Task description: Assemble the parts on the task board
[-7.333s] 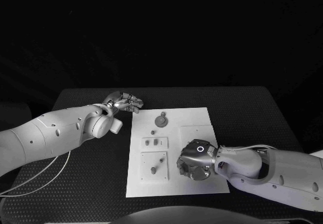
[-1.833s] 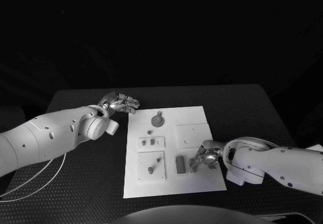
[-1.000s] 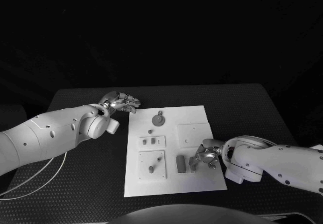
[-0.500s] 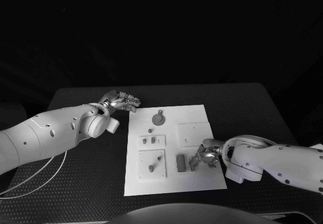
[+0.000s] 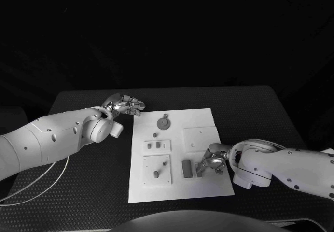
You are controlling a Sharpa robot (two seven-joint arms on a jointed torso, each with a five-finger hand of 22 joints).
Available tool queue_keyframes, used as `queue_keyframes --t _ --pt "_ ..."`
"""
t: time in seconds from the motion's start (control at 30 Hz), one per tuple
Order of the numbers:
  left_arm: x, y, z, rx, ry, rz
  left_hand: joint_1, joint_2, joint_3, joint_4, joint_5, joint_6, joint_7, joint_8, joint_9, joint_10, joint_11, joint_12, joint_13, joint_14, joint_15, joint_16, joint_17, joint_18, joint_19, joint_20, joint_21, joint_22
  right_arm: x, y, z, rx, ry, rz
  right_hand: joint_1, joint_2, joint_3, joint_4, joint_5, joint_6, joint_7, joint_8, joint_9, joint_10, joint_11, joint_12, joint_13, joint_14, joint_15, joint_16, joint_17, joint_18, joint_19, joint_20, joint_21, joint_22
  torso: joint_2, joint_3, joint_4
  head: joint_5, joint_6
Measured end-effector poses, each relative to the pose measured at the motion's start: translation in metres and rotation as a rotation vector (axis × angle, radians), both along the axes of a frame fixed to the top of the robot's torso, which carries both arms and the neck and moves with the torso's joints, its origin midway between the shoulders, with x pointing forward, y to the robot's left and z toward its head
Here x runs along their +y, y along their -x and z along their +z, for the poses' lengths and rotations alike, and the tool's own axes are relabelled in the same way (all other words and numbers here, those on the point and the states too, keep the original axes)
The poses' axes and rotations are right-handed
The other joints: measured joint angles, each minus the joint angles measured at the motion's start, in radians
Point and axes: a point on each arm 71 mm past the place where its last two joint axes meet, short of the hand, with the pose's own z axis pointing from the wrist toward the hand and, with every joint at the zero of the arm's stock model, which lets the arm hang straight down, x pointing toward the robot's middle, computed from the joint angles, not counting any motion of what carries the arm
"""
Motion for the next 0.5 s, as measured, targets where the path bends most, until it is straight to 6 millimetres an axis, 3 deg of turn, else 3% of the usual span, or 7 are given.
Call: queue_keyframes --t 0.5 --pt "-0.0001 -0.0001 -0.0001 0.001 0.000 -0.001 0.000 0.000 0.000 0.000 0.000 -0.002 0.002 0.000 0.000 0.000 0.000 0.000 -0.001 0.000 0.000 0.000 0.002 0.000 0.000 0.000 0.000 0.000 0.0015 -0.0005 0.0008 0.000 -0.003 0.013 0.004 0.001 0.000 0.000 0.004 0.000 -0.001 0.001 0.002 0.000 0.000 0.000 0.000 0.000 0.003 0.000 0.000 0.000 0.000 0.000 0.000 0.000 0.000 0.0001 0.0001 0.001 0.001"
